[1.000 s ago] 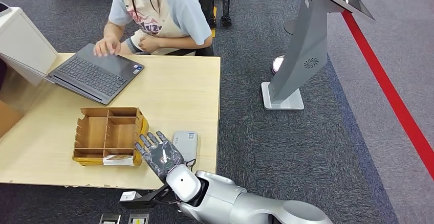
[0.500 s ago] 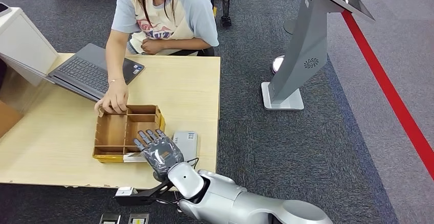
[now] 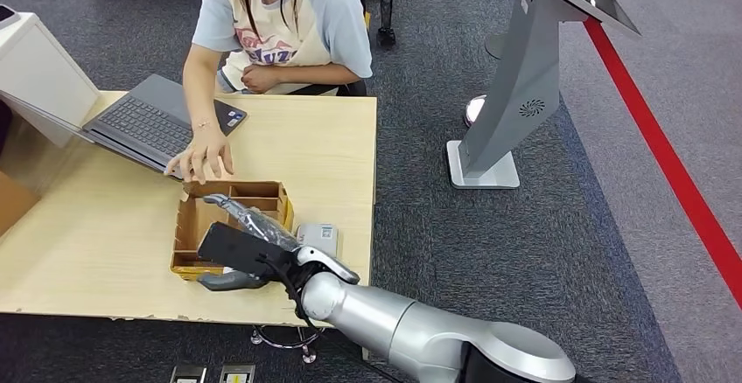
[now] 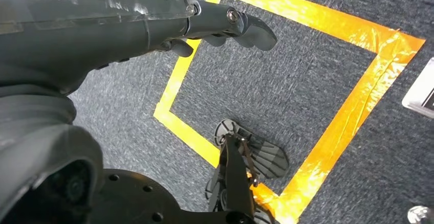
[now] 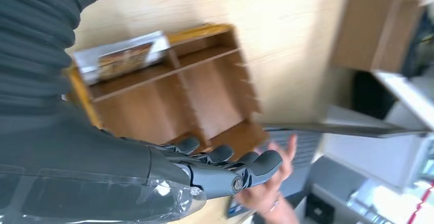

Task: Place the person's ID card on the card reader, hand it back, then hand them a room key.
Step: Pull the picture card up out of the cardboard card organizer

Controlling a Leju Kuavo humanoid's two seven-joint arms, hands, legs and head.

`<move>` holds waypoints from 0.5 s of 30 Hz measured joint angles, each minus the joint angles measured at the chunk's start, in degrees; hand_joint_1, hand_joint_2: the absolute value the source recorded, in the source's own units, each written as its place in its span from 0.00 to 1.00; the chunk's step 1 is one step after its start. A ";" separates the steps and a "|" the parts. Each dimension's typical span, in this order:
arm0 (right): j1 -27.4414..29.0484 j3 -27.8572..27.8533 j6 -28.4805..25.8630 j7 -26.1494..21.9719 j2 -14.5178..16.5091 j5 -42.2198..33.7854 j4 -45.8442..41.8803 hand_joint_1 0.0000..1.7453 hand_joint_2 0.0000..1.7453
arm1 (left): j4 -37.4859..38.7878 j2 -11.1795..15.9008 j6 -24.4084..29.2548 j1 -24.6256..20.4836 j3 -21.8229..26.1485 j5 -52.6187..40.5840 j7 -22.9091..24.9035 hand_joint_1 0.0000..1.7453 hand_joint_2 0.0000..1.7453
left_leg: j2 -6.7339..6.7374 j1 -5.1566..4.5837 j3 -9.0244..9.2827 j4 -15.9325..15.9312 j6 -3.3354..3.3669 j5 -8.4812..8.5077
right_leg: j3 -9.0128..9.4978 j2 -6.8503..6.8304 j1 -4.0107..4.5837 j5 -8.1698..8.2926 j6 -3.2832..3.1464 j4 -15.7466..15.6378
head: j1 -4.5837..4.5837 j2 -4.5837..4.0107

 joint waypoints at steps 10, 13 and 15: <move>6.90 -14.99 3.79 3.17 -10.49 -10.35 -22.98 0.00 1.00 | 0.01 0.04 0.60 0.53 1.27 2.59 -4.82 0.00 0.00 | -0.01 -0.03 0.03 0.01 0.00 -0.01 | 0.06 -0.01 0.01 0.01 0.01 -0.13 | 0.01 0.00; 11.29 -19.00 2.47 2.71 -15.63 -12.75 -30.35 0.00 1.00 | 0.01 0.03 0.90 0.65 2.20 2.71 -6.18 0.00 0.00 | -0.02 -0.03 0.05 0.03 0.01 -0.02 | 0.10 -0.01 0.00 0.02 0.02 -0.17 | 0.01 0.00; 14.71 -21.66 1.63 2.14 -18.72 -14.34 -34.35 0.00 1.00 | 0.01 0.03 1.19 0.72 2.79 2.76 -6.81 0.00 0.00 | 0.00 -0.03 0.06 0.03 0.04 -0.05 | 0.10 -0.01 0.00 0.03 0.03 -0.18 | 0.01 0.00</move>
